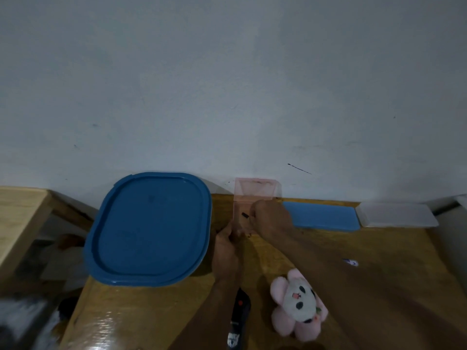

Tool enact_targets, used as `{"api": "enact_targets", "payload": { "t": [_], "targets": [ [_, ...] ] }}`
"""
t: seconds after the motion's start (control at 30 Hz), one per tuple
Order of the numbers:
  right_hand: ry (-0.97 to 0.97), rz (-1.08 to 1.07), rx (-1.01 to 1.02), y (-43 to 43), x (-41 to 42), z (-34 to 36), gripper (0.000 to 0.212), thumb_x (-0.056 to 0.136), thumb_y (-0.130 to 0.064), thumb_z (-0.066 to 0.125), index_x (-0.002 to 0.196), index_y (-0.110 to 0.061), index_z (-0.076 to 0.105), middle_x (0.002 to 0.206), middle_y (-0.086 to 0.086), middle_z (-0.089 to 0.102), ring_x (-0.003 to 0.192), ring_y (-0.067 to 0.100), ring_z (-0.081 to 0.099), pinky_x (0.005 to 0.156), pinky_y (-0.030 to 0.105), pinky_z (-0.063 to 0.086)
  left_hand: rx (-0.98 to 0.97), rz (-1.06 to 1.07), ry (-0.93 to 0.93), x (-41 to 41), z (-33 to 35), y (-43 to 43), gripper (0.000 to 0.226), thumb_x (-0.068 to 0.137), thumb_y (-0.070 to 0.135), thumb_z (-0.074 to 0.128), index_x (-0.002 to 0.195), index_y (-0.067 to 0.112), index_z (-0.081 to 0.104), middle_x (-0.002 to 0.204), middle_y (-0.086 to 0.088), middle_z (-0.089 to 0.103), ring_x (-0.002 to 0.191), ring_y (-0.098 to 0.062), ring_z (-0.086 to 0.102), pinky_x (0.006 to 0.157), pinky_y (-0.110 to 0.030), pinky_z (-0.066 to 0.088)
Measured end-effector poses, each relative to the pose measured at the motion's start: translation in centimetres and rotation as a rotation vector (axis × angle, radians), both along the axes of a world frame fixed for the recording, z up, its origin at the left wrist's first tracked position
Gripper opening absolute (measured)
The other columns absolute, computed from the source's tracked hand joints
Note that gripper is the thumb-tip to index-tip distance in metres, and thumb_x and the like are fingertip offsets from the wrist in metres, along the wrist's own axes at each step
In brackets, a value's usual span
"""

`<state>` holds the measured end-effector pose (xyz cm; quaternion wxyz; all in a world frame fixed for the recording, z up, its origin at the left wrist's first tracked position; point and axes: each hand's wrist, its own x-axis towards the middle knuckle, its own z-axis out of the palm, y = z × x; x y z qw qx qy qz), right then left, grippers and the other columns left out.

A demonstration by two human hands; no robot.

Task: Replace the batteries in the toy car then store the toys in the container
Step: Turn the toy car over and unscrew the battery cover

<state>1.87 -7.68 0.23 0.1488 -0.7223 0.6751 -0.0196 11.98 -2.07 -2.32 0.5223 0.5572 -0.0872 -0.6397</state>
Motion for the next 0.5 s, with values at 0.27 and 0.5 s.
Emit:
{"api": "enact_targets", "payload": {
  "t": [0.27, 0.5],
  "targets": [
    [-0.02, -0.021, 0.03, -0.5, 0.1, -0.4, 0.017, 0.091, -0.02, 0.055, 0.094, -0.009, 0.068, 0.095, 0.009, 0.069, 0.087, 0.026, 0.064, 0.067, 0.032, 0.049, 0.016, 0.079, 0.067, -0.2, 0.3, -0.3, 0.022, 0.096, 0.017, 0.053, 0.084, 0.003, 0.065, 0.071, -0.004, 0.069, 0.065, -0.016, 0.066, 0.063, -0.027, 0.053],
    [-0.283, -0.192, 0.024, -0.5, -0.8, 1.1, 0.021, 0.086, -0.021, 0.064, 0.106, -0.014, 0.066, 0.1, 0.01, 0.071, 0.09, 0.025, 0.065, 0.076, 0.033, 0.055, -0.134, -0.555, -1.064, 0.7, -0.6, 1.4, 0.046, 0.101, 0.018, 0.042, 0.147, 0.02, 0.036, 0.145, -0.006, 0.043, 0.126, -0.017, 0.048, 0.103, -0.022, 0.041]
  ]
}}
